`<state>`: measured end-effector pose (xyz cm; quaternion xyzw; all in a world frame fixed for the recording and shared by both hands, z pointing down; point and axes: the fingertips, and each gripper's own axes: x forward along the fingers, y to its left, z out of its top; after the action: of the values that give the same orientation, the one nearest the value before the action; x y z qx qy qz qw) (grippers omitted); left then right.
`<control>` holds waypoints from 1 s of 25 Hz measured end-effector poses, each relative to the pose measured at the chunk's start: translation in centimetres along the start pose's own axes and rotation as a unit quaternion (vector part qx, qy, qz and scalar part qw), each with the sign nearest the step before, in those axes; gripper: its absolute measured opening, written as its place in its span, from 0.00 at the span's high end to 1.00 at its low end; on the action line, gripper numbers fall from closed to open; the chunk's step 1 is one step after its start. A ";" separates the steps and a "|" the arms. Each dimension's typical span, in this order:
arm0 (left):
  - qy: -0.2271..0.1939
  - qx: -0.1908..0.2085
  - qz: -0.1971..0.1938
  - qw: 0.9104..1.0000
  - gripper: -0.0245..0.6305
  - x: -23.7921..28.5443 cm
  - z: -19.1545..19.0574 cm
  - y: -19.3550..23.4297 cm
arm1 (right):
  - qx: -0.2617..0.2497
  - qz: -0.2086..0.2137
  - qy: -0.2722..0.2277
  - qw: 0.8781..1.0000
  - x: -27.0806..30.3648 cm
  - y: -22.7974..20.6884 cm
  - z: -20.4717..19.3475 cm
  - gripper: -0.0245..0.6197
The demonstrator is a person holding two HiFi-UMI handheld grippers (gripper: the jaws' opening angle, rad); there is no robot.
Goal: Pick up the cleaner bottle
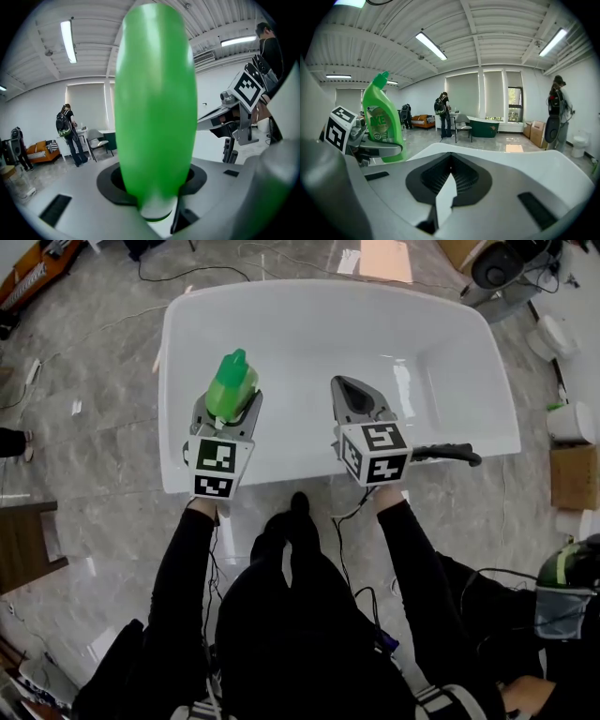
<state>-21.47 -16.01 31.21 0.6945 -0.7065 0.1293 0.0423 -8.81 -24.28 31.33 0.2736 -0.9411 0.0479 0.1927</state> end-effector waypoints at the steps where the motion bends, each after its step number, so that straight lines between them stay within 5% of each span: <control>1: 0.002 0.001 0.007 1.000 0.66 -0.3 -0.1 0.5 | -0.002 0.008 -0.001 1.000 0.4 0.4 0.2 0.96; 14: 0.054 -0.013 0.079 0.995 0.66 -4.4 -3.7 5.6 | -0.026 0.087 0.014 0.996 5.6 5.2 0.0 0.96; 25: 0.094 -0.033 0.101 0.990 0.66 -6.8 -7.5 7.3 | -0.029 0.127 0.035 0.991 8.0 9.0 -1.9 0.96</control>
<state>-29.41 -7.57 35.89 0.6026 -0.7699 0.1741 0.1178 -19.18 -20.33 36.32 0.1443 -0.9619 0.0542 0.2259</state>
